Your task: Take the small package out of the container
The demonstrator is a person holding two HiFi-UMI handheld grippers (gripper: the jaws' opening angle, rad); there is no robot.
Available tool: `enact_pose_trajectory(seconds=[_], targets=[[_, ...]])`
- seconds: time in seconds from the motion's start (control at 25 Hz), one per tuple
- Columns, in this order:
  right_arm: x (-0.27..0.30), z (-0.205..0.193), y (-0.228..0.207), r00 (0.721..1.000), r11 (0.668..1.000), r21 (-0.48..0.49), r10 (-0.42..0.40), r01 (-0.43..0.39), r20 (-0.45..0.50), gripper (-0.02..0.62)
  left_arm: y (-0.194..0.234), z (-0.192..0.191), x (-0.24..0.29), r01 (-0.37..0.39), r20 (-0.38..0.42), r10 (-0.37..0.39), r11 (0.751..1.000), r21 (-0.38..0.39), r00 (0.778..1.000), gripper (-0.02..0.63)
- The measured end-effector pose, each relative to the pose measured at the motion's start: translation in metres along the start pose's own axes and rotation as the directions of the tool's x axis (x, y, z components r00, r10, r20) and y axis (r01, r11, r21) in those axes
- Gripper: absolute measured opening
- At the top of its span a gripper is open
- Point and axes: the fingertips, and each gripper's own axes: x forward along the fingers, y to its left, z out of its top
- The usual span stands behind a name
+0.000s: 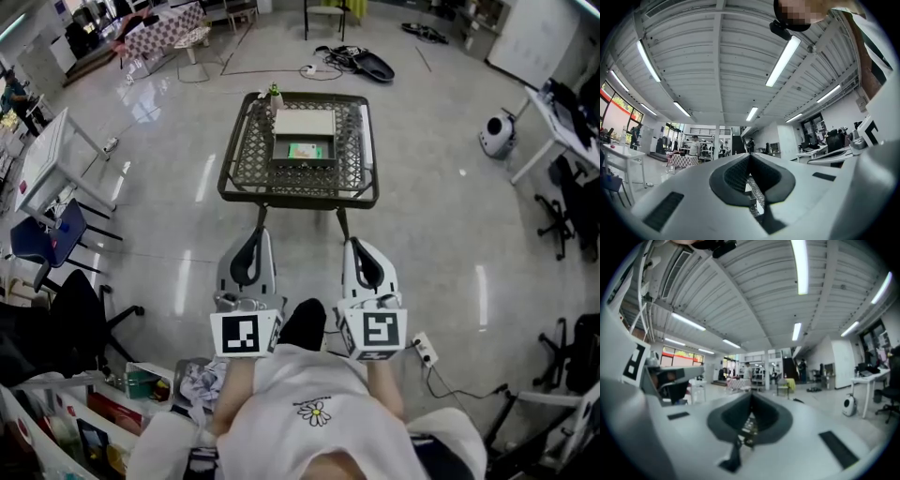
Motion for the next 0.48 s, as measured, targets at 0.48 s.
enact_pose_trajectory(seconds=[0.48], targets=[[0.06, 0.031, -0.017, 0.996, 0.998, -0.053, 0.031, -0.026, 0.089, 0.031, 0.027, 0.002, 0.071, 0.017, 0.095, -0.019, 1.0, 0.025, 0.995, 0.023]])
